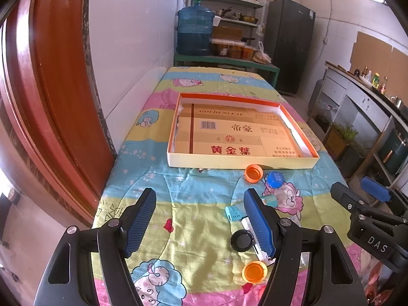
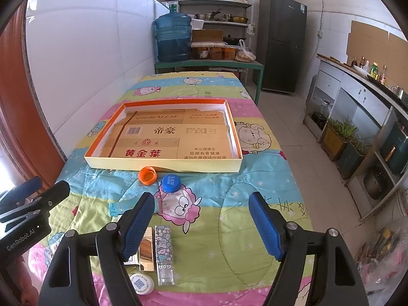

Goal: Organize rigid objects

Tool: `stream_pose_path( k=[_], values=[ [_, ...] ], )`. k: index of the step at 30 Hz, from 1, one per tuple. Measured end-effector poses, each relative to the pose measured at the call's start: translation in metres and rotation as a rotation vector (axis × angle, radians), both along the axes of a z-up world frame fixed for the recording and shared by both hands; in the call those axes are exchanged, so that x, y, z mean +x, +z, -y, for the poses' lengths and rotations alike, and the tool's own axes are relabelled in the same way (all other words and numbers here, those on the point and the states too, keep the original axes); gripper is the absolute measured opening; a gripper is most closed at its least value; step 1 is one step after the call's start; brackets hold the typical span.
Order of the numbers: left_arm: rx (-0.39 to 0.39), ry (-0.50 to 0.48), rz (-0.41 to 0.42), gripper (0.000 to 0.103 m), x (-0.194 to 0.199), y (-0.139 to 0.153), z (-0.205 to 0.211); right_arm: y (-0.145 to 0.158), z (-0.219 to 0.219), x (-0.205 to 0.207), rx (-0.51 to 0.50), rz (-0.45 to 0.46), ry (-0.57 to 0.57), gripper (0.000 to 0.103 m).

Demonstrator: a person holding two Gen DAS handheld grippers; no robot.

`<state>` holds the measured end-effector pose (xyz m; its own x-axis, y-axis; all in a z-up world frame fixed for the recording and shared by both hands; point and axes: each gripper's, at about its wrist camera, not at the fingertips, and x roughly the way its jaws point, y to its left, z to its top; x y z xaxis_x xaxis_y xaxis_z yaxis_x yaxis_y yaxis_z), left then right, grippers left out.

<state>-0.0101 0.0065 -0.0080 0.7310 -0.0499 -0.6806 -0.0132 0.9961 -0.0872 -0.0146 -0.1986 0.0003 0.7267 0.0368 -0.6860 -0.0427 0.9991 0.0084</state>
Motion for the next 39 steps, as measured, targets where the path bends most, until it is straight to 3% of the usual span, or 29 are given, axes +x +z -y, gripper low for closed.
stream_pose_path(
  k=[39],
  values=[
    [0.005, -0.024, 0.019, 0.073, -0.0052, -0.0034, 0.0082, -0.002, -0.0063, -0.0007, -0.012, 0.0, 0.017, 0.076]
  ],
)
